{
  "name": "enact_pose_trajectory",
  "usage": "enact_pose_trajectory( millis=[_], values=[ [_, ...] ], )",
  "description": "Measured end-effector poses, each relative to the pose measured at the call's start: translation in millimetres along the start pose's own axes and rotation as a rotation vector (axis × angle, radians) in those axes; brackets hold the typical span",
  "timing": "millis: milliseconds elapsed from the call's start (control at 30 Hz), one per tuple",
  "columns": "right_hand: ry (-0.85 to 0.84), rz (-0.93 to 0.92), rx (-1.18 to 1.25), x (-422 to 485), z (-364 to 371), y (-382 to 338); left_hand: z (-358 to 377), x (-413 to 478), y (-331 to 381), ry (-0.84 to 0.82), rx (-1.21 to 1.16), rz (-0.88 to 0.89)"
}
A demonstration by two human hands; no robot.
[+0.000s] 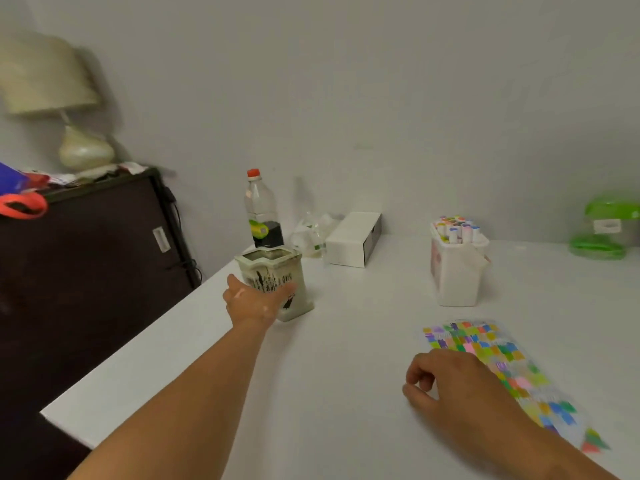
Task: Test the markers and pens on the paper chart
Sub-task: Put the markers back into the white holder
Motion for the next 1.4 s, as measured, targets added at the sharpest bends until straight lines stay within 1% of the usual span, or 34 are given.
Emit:
enact_pose_trajectory(
  millis=[167,267,367,500,633,767,900,1133,1233,1300,1333,1400],
  values=[
    [0.000,0.037,0.043,1,-8,12,27,13,13,0.031,-0.197,0.027],
    [0.033,0.069,0.070,0,-22,24,40,17,14,-0.001,-0.231,0.047],
    [0.066,0.093,0.091,-1,-35,34,54,4,24,-0.136,-0.324,0.078],
    [0.092,0.127,0.126,-9,-55,47,66,-49,46,-0.376,-0.446,0.131],
    [0.165,0.181,0.100,-20,-86,80,71,-123,73,-0.561,-0.530,0.176],
    [0.180,0.276,0.060,-43,-107,126,79,-212,109,-0.732,-0.595,0.253],
    [0.172,0.342,-0.022,-70,-123,159,92,-289,132,-0.841,-0.596,0.307],
    [0.194,0.494,-0.052,-110,-157,223,119,-363,141,-0.929,-0.599,0.327],
    [0.278,0.564,-0.130,-110,-181,257,126,-370,145,-0.878,-0.584,0.357],
    [0.322,0.576,-0.264,-103,-197,279,128,-370,148,-0.826,-0.564,0.387],
    [0.300,0.592,-0.344,-98,-201,290,130,-370,149,-0.810,-0.551,0.392],
    [0.175,0.666,-0.461,-90,-196,314,134,-372,150,-0.813,-0.535,0.388]
  ],
)
Point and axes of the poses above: each hand's wrist, its own x-axis towards the middle knuckle, its own z-axis out of the palm, y = z × x, the point moved 10 cm from there along x, towards the middle knuckle, and after that the axes turned 15 degrees about y, right-handed, at the moved point
